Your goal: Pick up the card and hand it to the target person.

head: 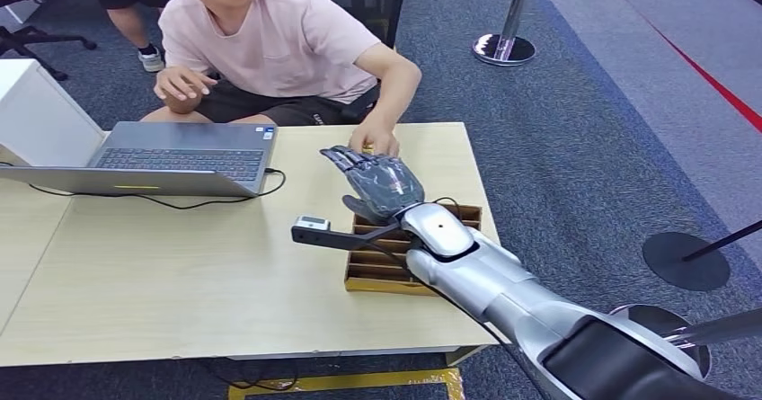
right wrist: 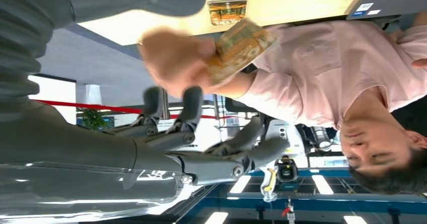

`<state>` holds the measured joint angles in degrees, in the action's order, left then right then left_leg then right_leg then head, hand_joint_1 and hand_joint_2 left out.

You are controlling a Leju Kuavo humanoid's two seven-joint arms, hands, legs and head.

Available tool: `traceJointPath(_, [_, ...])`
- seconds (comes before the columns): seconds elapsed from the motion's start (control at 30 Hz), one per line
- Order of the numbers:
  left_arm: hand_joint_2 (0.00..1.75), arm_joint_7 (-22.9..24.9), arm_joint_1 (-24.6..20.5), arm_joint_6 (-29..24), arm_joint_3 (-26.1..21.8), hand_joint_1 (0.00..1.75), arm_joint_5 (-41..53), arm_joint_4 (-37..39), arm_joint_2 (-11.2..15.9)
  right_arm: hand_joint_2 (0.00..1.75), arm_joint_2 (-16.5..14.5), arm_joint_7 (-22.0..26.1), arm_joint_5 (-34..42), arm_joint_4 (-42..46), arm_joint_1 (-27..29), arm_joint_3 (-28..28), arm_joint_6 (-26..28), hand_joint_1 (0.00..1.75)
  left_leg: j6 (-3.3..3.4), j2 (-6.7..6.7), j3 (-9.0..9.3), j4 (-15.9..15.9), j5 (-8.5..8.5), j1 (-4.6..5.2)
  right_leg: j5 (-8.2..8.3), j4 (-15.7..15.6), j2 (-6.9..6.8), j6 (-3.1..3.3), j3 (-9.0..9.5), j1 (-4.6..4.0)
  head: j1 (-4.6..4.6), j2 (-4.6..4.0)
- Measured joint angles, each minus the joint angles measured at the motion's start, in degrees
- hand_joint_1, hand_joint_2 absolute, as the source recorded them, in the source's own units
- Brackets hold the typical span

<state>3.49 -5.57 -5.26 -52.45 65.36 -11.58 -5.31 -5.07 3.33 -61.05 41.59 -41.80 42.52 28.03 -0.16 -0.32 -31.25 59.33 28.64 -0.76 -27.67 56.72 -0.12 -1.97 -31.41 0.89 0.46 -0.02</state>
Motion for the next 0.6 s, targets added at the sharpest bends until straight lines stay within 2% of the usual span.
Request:
traceJointPath(0.23, [0.0,0.31,-0.07,-0.33,-0.01,0.0,-0.62,0.0,0.0,1.75,0.05,0.58,2.34,-0.32,-0.01,-0.92,0.61,0.0,0.0,0.0,0.0,0.0,0.0,0.0,0.0,0.0,0.0,0.0,0.0,0.0,0.0,0.0])
traceJointPath(0.47, [0.0,0.36,-0.02,-0.33,-0.04,0.0,-1.63,0.0,0.09,1.75,0.26,6.49,20.99,1.93,0.97,-8.51,-3.12,0.0,0.0,0.0,0.0,0.01,0.0,0.0,0.0,0.0,0.0,0.0,-0.01,0.0,0.01,0.01])
traceJointPath(0.6, [0.0,0.38,0.05,-0.31,-0.05,0.0,-1.93,0.0,0.18,1.75,0.6,8.06,27.02,4.62,1.8,-13.0,-5.17,0.0,0.0,0.0,0.0,0.01,0.0,0.0,0.0,0.0,0.0,0.0,-0.01,0.0,0.01,0.01])
